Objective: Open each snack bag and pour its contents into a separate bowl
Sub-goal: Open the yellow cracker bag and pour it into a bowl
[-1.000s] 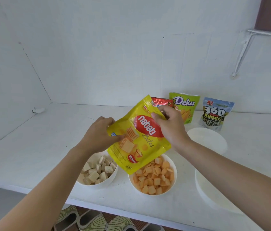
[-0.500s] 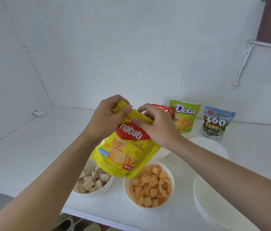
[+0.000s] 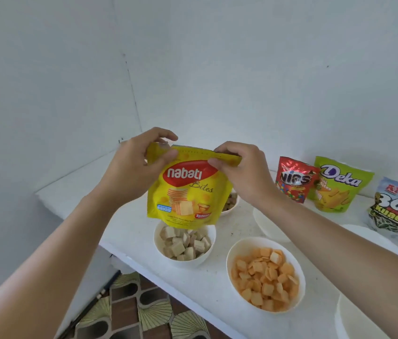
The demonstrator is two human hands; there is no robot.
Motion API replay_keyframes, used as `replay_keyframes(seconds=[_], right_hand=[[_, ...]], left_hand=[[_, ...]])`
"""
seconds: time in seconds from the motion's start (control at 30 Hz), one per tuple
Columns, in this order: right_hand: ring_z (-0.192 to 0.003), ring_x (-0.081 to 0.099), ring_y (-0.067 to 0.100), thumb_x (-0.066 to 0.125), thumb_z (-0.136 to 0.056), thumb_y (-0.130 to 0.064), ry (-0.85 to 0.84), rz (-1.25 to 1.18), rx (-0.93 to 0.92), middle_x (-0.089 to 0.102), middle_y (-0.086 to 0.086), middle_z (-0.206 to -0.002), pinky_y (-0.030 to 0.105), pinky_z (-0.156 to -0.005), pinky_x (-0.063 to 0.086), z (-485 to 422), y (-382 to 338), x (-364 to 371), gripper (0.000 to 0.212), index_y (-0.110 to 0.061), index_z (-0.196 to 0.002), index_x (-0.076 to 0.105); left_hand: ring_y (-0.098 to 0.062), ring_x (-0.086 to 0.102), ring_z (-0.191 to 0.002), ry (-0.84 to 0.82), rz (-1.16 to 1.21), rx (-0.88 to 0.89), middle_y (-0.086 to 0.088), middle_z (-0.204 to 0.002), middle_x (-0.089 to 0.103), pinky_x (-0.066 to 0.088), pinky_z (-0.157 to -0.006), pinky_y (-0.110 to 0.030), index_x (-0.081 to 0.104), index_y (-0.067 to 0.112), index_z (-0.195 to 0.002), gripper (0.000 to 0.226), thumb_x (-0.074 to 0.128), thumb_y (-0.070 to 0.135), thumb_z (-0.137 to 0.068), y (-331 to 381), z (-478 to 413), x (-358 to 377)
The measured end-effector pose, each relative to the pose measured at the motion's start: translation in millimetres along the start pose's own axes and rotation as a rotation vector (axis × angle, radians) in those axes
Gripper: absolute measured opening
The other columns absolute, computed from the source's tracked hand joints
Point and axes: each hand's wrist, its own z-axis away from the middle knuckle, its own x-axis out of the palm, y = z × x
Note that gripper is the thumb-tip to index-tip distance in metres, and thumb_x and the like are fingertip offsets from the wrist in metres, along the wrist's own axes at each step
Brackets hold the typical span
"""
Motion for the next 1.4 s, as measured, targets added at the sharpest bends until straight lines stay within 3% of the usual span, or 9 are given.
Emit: replay_keyframes(seconds=[0.23, 0.37, 0.5, 0.63, 0.77, 1.0, 1.2, 1.4], right_hand=[[-0.080, 0.062, 0.008, 0.079, -0.083, -0.019, -0.108, -0.046, -0.176, 0.070, -0.006, -0.081, 0.019, -0.074, 0.049, 1, -44, 92, 0.008, -0.015, -0.088, 0.076], [-0.082, 0.061, 0.007, 0.078, -0.084, -0.021, -0.246, -0.045, -0.235, 0.070, -0.007, -0.084, 0.024, -0.077, 0.050, 14, -73, 153, 0.011, -0.015, -0.092, 0.075], [-0.083, 0.061, 0.007, 0.078, -0.083, -0.017, -0.401, -0.094, -0.231, 0.068, -0.010, -0.084, 0.025, -0.079, 0.051, 46, -100, 216, 0.011, -0.015, -0.092, 0.073], [-0.083, 0.065, 0.010, 0.075, -0.085, -0.018, -0.600, -0.077, -0.196, 0.071, -0.008, -0.086, 0.032, -0.079, 0.054, 85, -114, 279, 0.005, -0.019, -0.090, 0.073], [-0.085, 0.064, 0.009, 0.072, -0.088, -0.017, -0.686, -0.045, -0.233, 0.072, -0.008, -0.089, 0.031, -0.079, 0.053, 123, -115, 332, 0.004, -0.019, -0.092, 0.073], [-0.087, 0.061, 0.009, 0.070, -0.088, -0.013, -0.852, 0.041, -0.215, 0.066, -0.010, -0.091, 0.033, -0.076, 0.051, 190, -67, 418, 0.013, -0.024, -0.093, 0.069], [-0.088, 0.060, 0.010, 0.071, -0.087, -0.014, -0.942, 0.072, -0.143, 0.065, -0.011, -0.092, 0.034, -0.081, 0.051, 253, 20, 489, 0.011, -0.024, -0.093, 0.070], [-0.089, 0.062, 0.010, 0.071, -0.087, -0.015, -1.014, 0.077, -0.090, 0.065, -0.012, -0.094, 0.038, -0.081, 0.055, 318, 114, 554, 0.012, -0.025, -0.094, 0.070]], left_hand=[[-0.011, 0.065, -0.095, 0.070, -0.298, -0.096, 0.007, -0.092, 0.071, 0.052, -0.087, -0.033, 0.074, 0.028, -0.099, 0.019, 0.066, 0.039, -0.087, -23, 56, -88], [-0.007, 0.062, -0.094, 0.093, -0.408, -0.227, 0.009, -0.092, 0.068, 0.041, -0.075, -0.011, 0.073, 0.028, -0.100, 0.008, 0.070, 0.030, -0.093, -41, 108, -134], [-0.008, 0.061, -0.093, 0.086, -0.467, -0.364, 0.010, -0.094, 0.068, 0.043, -0.075, -0.016, 0.072, 0.031, -0.099, 0.007, 0.068, 0.032, -0.093, -68, 173, -173], [-0.011, 0.062, -0.095, 0.025, -0.508, -0.509, 0.013, -0.098, 0.068, 0.051, -0.081, -0.032, 0.068, 0.035, -0.102, 0.009, 0.066, 0.037, -0.093, -102, 242, -197], [-0.012, 0.063, -0.097, -0.005, -0.523, -0.605, 0.014, -0.103, 0.068, 0.054, -0.078, -0.035, 0.066, 0.036, -0.106, 0.012, 0.063, 0.041, -0.095, -134, 303, -207], [-0.013, 0.067, -0.093, -0.106, -0.602, -0.750, 0.013, -0.099, 0.067, 0.053, -0.075, -0.032, 0.065, 0.034, -0.109, 0.015, 0.061, 0.037, -0.094, -206, 388, -171], [-0.015, 0.067, -0.092, -0.161, -0.568, -0.855, 0.011, -0.102, 0.068, 0.053, -0.077, -0.034, 0.067, 0.031, -0.110, 0.018, 0.062, 0.033, -0.093, -289, 455, -107], [-0.009, 0.067, -0.086, -0.208, -0.540, -0.896, 0.014, -0.098, 0.067, 0.058, -0.070, -0.033, 0.067, 0.031, -0.108, 0.014, 0.062, 0.031, -0.094, -376, 520, -38]])
